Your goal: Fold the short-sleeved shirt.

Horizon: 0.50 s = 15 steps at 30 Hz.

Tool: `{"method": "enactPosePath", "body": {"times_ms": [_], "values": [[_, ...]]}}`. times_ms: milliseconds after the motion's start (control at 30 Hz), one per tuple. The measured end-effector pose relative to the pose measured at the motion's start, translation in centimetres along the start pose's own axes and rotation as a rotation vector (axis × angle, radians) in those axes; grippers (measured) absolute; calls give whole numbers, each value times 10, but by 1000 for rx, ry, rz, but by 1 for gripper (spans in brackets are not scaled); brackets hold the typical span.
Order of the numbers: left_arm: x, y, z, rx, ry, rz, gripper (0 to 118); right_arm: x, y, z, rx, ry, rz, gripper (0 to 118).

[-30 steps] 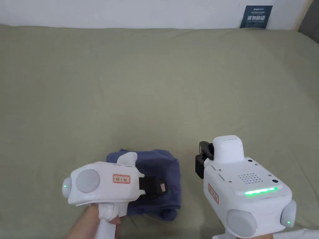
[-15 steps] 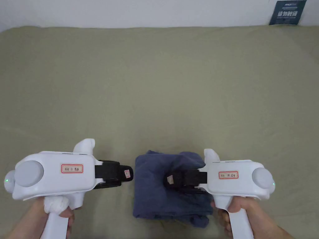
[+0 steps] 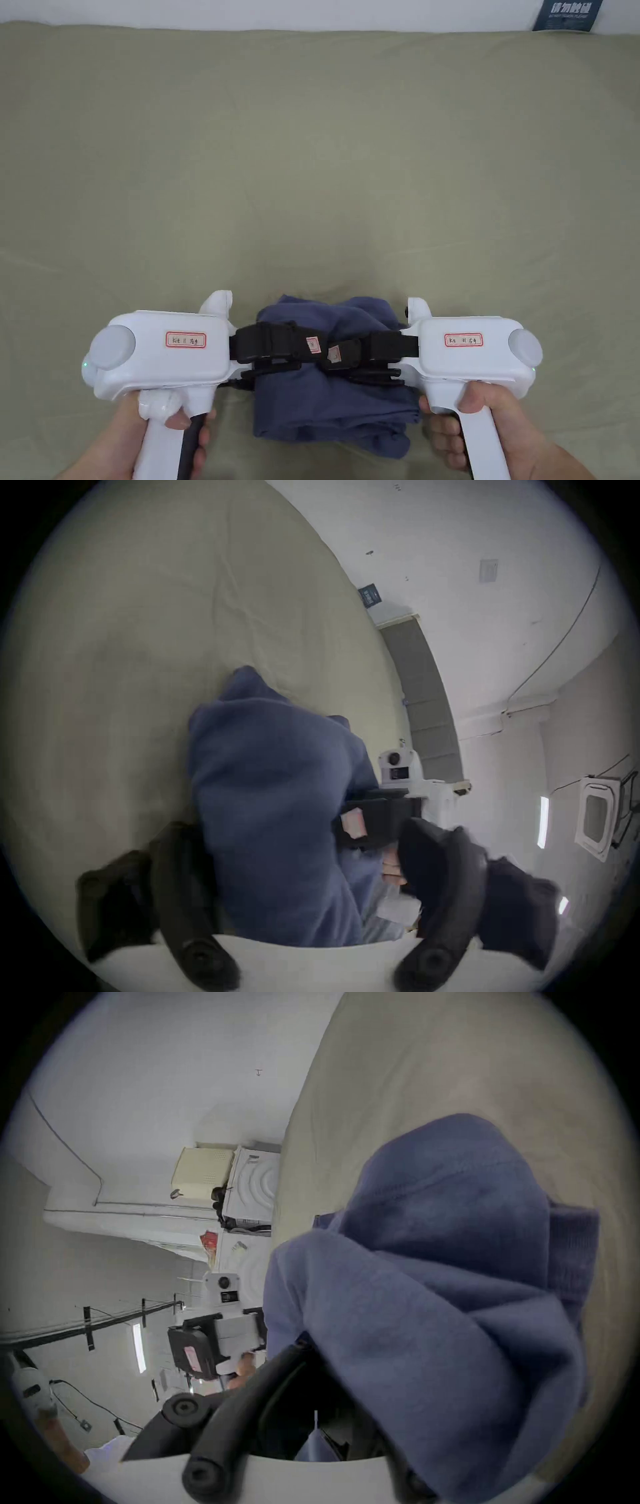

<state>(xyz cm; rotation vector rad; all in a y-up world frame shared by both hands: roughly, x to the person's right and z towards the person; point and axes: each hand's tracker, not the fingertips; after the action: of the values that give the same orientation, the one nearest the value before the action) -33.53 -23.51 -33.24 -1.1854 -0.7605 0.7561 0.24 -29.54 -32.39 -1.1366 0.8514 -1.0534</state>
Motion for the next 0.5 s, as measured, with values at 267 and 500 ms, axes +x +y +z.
{"method": "enactPosePath", "body": {"times_ms": [267, 500], "values": [[-13, -1, 13, 10, 91, 4, 30, -78, -26, 30, 189, -389, 423, 0], [8, -3, 22, -6, 119, -26, 30, -136, -65, 57, 801, -966, 829, 0]]}}
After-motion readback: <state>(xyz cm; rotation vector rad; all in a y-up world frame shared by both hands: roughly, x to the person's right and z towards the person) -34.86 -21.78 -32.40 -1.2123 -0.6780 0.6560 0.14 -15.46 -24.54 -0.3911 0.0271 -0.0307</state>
